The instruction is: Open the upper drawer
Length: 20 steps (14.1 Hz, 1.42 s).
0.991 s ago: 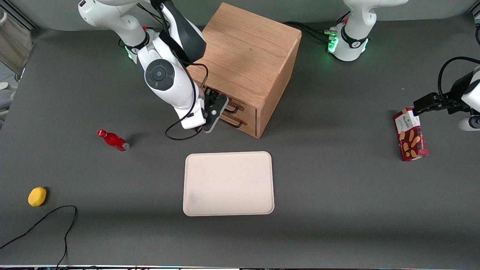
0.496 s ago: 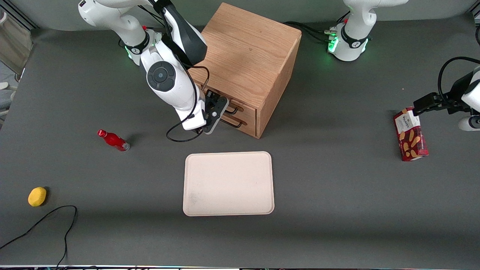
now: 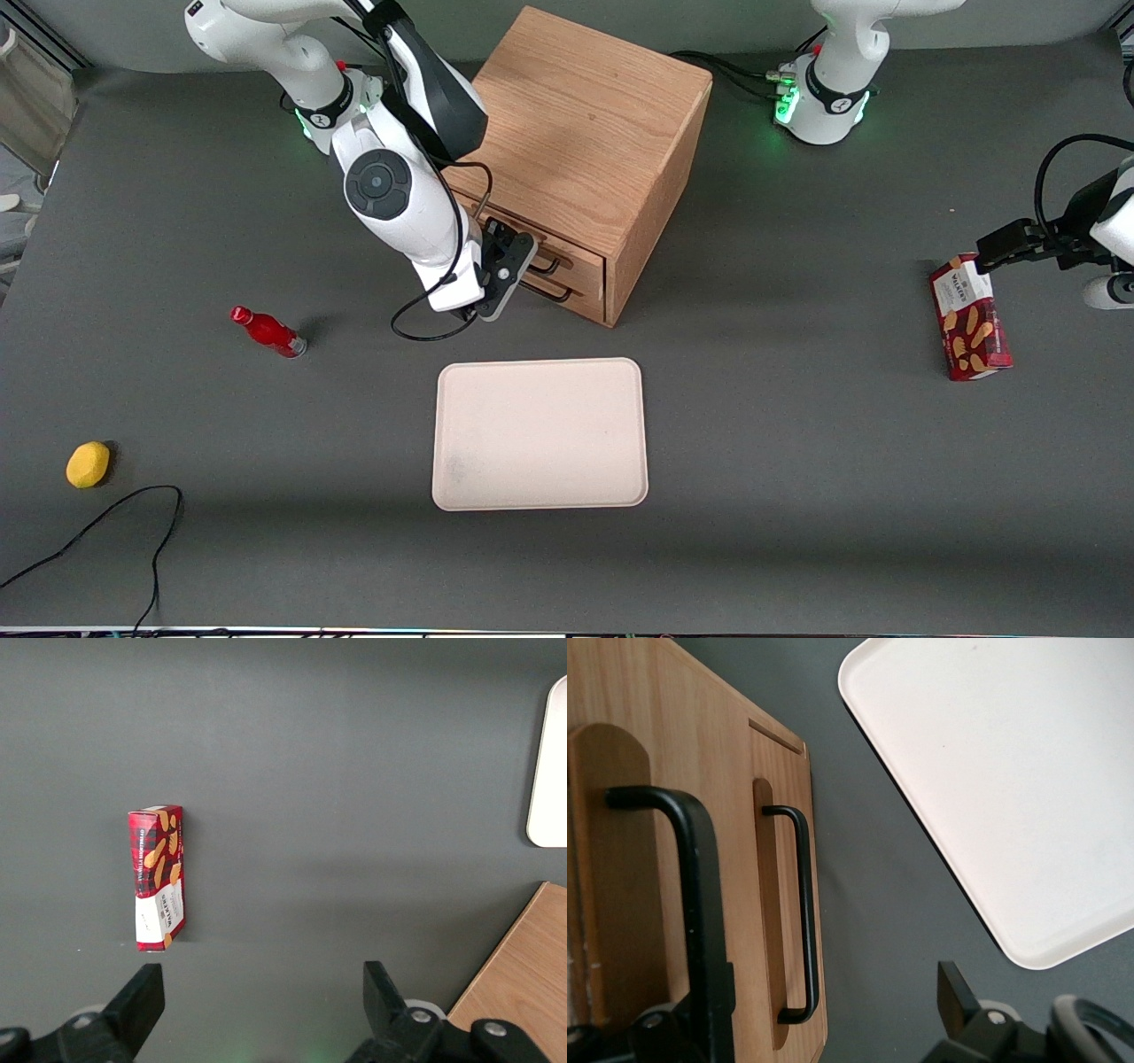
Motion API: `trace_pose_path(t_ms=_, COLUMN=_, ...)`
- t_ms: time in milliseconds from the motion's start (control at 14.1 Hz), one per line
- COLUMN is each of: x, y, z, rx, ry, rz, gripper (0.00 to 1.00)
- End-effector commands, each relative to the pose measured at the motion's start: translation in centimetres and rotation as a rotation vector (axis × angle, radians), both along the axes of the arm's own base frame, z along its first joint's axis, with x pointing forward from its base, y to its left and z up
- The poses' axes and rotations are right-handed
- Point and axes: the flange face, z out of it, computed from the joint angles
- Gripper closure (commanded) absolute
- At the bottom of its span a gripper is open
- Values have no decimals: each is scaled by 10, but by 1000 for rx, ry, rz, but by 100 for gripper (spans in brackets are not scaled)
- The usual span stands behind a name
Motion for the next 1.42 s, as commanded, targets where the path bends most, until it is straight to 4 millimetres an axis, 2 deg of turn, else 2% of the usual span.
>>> trace_pose_path(t_ms=0, x=2, y=-5, z=-6, rx=3, ry=-16, rz=16, gripper=0)
trace_pose_path(t_ms=142, x=6, y=-5, z=2, rx=12, ry=-29, rz=17, gripper=0)
trace_pose_path(t_ms=991, x=36, y=-20, z=12, rx=23, ry=-60, rz=15, gripper=0)
trace_pose_path(t_ms=1345, x=42, y=-20, z=10, rx=-57, ry=-32, rz=46, gripper=0)
